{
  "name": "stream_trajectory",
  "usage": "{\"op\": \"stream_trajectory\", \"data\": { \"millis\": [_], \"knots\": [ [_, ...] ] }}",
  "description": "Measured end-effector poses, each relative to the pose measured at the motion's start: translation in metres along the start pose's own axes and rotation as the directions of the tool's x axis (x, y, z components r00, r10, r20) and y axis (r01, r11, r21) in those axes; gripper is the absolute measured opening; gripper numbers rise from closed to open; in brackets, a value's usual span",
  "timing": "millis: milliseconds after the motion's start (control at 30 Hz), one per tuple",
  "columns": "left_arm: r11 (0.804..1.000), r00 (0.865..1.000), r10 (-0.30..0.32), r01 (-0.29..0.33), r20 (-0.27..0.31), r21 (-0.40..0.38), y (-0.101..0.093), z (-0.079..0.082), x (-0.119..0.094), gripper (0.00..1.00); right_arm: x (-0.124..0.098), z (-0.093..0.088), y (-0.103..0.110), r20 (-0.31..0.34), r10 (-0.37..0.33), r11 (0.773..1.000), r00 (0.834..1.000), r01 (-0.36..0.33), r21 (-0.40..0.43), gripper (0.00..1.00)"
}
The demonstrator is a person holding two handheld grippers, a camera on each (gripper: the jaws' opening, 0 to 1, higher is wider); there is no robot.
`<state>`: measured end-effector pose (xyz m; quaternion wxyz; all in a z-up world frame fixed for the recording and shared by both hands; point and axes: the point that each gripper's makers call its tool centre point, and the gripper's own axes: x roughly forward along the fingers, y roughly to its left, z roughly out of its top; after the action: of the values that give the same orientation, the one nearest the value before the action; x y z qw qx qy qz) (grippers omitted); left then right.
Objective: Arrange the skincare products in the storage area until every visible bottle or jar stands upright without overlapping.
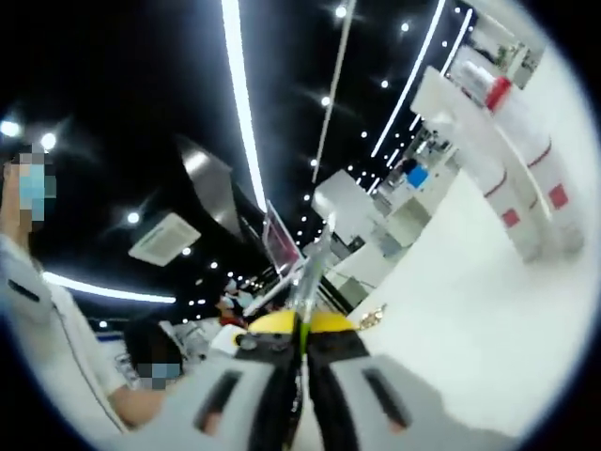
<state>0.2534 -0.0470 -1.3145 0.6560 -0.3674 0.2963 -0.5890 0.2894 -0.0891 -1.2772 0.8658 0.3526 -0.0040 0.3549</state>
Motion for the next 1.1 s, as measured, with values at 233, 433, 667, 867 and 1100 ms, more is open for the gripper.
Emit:
{"op": "stream_trajectory", "data": {
  "millis": [233, 433, 667, 867, 1100],
  "knots": [
    [0.991, 0.998, 0.059, -0.06, 0.007, 0.117, 0.009, -0.002, 0.004, 0.13, 0.006, 0.019, 0.008, 0.1, 0.008, 0.999, 0.995, -0.003, -0.046, 0.0],
    [0.998, 0.994, -0.038, 0.043, 0.104, -0.047, 0.0, 0.0, 0.005, 0.09, 0.013, 0.033, 0.013, 0.171, 0.027, 1.0, 0.985, -0.025, -0.011, 0.0],
    [0.997, 0.992, -0.029, 0.037, 0.126, -0.062, 0.002, 0.001, 0.003, 0.0, 0.018, 0.03, 0.017, 0.142, 0.024, 0.994, 0.99, -0.009, -0.107, 0.0],
    [0.999, 0.991, -0.006, 0.011, 0.133, -0.035, 0.0, 0.003, 0.003, 0.0, 0.021, 0.031, 0.016, 0.119, -0.01, 0.983, 0.993, 0.031, -0.179, 0.01],
    [0.996, 0.993, 0.021, -0.031, 0.113, 0.086, -0.006, 0.01, 0.001, 0.0, 0.016, 0.032, 0.012, 0.12, -0.013, 0.985, 0.993, 0.033, -0.167, 0.07]
  ]
}}
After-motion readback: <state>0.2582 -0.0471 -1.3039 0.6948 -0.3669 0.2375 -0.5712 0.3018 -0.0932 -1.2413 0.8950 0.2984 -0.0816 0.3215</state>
